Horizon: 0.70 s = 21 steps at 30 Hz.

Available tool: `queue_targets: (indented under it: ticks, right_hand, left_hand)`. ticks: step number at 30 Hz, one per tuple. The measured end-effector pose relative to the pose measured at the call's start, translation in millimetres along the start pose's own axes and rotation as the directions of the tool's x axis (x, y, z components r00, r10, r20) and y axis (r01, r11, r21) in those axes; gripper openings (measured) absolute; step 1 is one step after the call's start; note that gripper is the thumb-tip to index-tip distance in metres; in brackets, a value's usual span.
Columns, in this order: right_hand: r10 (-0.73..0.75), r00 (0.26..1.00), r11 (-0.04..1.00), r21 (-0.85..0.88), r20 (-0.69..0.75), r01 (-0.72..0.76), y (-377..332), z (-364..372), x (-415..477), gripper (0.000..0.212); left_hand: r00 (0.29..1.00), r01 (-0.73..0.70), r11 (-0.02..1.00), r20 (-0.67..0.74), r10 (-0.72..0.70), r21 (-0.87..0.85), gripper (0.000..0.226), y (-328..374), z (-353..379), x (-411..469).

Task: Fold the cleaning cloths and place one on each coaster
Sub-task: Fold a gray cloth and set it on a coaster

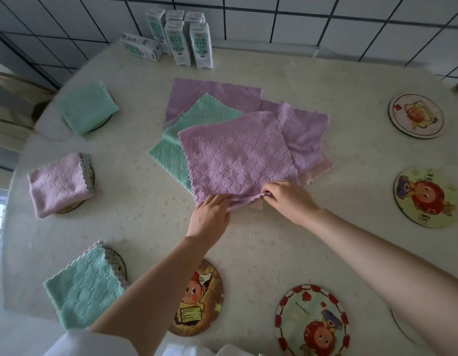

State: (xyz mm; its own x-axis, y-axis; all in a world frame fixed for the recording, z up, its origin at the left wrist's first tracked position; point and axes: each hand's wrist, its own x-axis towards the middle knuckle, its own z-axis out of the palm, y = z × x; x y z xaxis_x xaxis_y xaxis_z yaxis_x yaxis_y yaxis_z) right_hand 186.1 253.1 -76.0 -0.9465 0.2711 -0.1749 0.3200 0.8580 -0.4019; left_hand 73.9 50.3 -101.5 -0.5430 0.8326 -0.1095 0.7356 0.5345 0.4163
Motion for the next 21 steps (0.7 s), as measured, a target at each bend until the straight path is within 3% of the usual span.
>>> queue_targets:
  ticks: [5, 9, 11, 15, 21]
  right_hand:
    - [-0.016, 0.995, 0.999, 0.042, 0.098, 0.012, 17.7, -5.2, -6.8, 0.015]
    - [0.002, 0.995, 0.999, -0.047, 0.096, 0.003, 26.4, -13.8, -10.9, 0.035]
    - [0.05, 0.996, 0.995, -0.088, 0.075, -0.043, 31.6, -19.9, -11.0, 0.035]
    - [0.155, 0.987, 0.987, -0.027, -0.049, -0.157, 35.7, -34.8, -5.9, 0.02]
    - [0.122, 0.954, 0.987, 0.134, -0.274, -0.088, 15.8, -67.7, 4.9, 0.016]
  left_hand:
    - [0.996, 0.069, 0.988, 0.073, -0.059, -0.14, 0.022, -13.9, -14.7, 8.4]
    - [0.99, 0.116, 0.985, 0.099, -0.104, -0.128, 0.021, -12.6, -28.2, 18.0]
    - [0.985, 0.145, 0.985, 0.113, -0.134, -0.096, 0.022, -13.7, -36.0, 22.3]
    - [0.974, 0.215, 0.976, 0.076, -0.212, -0.031, 0.023, -16.9, -54.3, 29.9]
    - [0.961, 0.244, 0.969, -0.122, -0.247, -0.037, 0.022, -16.3, -95.1, 43.3]
